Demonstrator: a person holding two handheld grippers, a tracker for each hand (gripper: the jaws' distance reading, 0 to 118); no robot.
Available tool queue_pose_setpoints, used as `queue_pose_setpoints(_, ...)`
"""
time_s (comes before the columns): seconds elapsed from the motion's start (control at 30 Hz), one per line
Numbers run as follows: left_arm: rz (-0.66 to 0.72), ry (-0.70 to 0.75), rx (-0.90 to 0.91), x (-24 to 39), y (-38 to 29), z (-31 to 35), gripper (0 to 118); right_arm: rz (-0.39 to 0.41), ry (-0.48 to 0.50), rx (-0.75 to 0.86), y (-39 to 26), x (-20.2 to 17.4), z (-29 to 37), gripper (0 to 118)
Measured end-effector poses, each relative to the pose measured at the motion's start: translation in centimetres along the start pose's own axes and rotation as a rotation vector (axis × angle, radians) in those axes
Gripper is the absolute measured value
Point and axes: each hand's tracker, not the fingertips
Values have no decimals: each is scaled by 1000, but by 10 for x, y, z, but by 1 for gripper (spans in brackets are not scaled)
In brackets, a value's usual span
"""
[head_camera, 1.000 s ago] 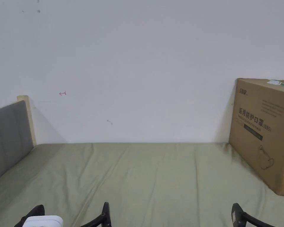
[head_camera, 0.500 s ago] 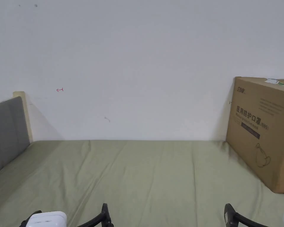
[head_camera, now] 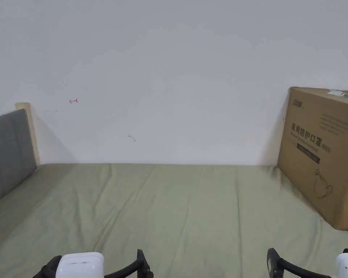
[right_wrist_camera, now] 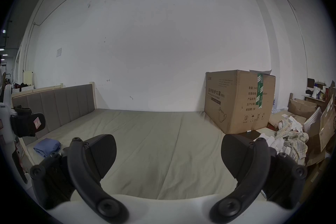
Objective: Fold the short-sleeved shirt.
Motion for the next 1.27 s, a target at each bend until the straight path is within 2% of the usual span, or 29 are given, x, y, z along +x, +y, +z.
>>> queue_pose_setpoints(0.1,56,-72,2,-5,-1,0,116,-5,-2,-7,-1,0,-2,115)
queue_pose_setpoints(0.37,134,-100,-18,-14,2,0,116,-16,-1,-30,-5,3,-6,115)
queue_pose_setpoints(1.03,105,-54,-96,-2,2,-19,116,-16,-5,-57,-8,5,-19,115)
queue_pose_setpoints(1.27,88,-85,-93,2,1,-14,116,-21,-10,-69,-13,8,-18,115)
